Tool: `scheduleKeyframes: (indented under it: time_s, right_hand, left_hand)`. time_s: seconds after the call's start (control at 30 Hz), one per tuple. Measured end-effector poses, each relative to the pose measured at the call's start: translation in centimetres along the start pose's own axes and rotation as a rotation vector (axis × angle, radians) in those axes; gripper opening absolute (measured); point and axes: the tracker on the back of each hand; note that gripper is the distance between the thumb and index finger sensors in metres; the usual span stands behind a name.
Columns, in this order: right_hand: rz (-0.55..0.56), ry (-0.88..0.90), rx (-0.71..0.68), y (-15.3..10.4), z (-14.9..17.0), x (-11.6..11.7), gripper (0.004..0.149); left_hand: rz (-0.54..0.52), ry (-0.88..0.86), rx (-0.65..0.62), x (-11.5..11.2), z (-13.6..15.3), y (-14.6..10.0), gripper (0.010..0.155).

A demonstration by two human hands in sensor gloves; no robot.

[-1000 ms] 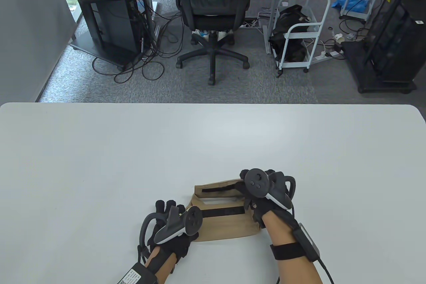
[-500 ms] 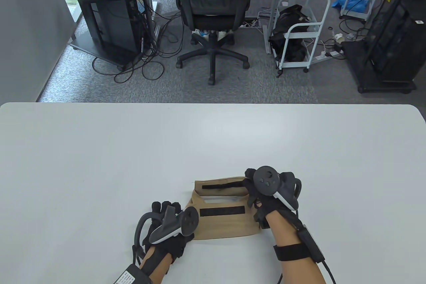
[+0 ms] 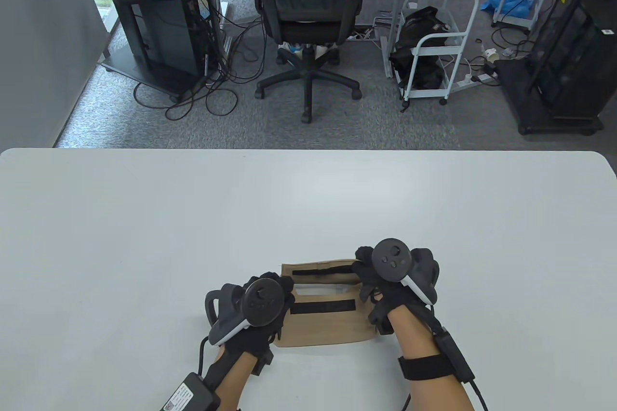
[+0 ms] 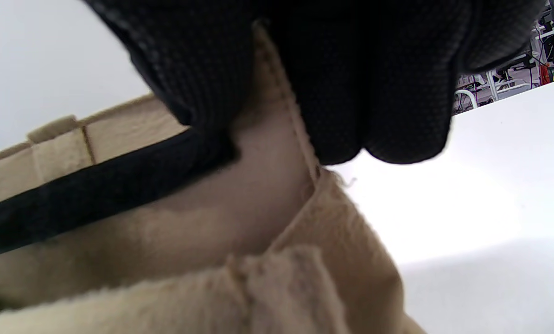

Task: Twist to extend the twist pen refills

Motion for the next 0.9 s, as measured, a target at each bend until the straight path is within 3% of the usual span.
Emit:
scheduleKeyframes:
  time_s: [0.2,0.4,0.63,0.8,0.9]
  right_hand:
    - [-0.006,-0.002,0.003,-0.1,-0.1,0.0,0.047]
    - [-0.014,0.004,0.003,-0.1,-0.1,0.0,0.047]
    - [-0.020,0.009,0.006,-0.1,-0.1,-0.1,0.047]
    - [-0.038,0.025,0.013,-0.1,-0.1,-0.2,0.048]
    - [-0.053,0.030,0.020,-0.1,-0.1,-0.3,0.048]
  left_hand:
    - [0.027,0.245,-0.066,-2.4,-2.3,2.1,0.042]
    - [0.065,0.220,-0.045,-4.5,-2.1,2.5,0.041]
    - [0.066,0.219,-0.044,-4.7,-2.1,2.5,0.042]
    - [0.175,0.188,-0.077,-4.6,-2.1,2.4,0.045]
    - [0.250,0.168,-0.110,-4.4,-2.3,1.9,0.057]
Point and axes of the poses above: the tracker on the back of each hand, its own z axis roughly to the little-finger side, its own y axis roughly from the wrist to the fingertips, x = y × z, and after that the axes turned 13 degrees about -z, right-handed
